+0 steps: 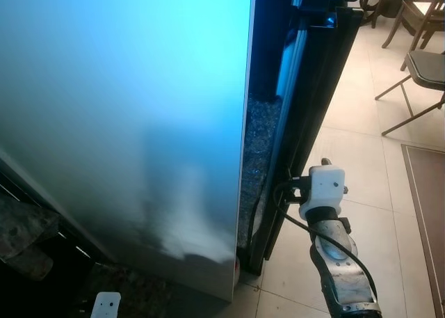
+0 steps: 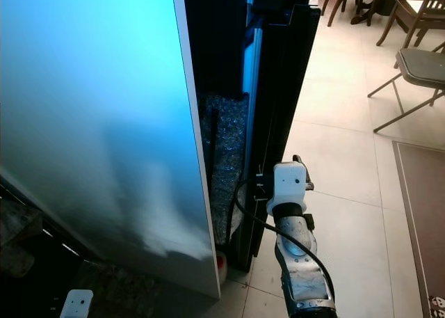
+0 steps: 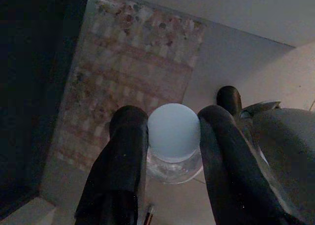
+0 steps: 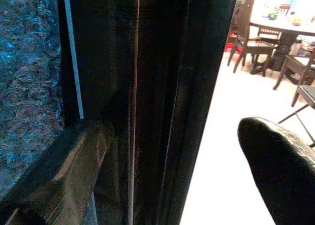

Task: Restocking fridge

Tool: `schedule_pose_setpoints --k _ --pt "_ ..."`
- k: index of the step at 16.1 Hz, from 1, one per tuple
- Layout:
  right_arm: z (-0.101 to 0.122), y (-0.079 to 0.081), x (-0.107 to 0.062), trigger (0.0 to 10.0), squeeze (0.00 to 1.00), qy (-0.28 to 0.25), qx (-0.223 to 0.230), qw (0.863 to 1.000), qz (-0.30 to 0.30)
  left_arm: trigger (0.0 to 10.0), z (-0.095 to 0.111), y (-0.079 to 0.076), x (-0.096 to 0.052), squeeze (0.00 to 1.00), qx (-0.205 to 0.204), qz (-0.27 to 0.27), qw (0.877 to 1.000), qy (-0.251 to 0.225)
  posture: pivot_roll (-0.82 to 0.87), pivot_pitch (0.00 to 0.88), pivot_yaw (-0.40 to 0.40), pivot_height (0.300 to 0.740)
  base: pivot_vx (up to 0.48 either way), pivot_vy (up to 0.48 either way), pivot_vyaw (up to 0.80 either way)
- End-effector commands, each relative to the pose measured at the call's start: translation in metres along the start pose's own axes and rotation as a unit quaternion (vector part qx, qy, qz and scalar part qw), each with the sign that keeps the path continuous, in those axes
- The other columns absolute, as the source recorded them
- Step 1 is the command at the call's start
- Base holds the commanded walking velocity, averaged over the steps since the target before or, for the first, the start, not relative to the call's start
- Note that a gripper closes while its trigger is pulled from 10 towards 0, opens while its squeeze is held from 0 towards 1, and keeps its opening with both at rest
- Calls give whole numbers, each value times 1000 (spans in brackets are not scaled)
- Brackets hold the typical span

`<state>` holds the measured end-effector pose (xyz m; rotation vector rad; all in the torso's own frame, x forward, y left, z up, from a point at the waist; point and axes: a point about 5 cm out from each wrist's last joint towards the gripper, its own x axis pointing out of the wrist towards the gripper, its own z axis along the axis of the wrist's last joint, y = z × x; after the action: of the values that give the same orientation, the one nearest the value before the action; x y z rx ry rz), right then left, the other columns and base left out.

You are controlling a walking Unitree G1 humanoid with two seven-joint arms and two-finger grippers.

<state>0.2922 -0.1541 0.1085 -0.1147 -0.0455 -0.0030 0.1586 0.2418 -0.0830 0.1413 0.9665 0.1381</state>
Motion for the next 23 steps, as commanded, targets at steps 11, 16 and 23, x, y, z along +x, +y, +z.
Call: schedule_pose_setpoints --k 11,16,23 --pt "6 24 2 10000 0 -5 29 998 52 10000 -8 4 -1 0 0 7 1000 21 -32 68 55 740 0 0 0" --pt "8 13 6 10000 0 -10 22 1000 21 10000 -15 6 -3 0 -3 9 1000 28 -28 66 56 740 0 0 0" --pt "11 20 14 10000 0 -16 26 999 38 10000 -17 6 -4 0 -6 12 999 33 -19 62 55 740 0 0 0"
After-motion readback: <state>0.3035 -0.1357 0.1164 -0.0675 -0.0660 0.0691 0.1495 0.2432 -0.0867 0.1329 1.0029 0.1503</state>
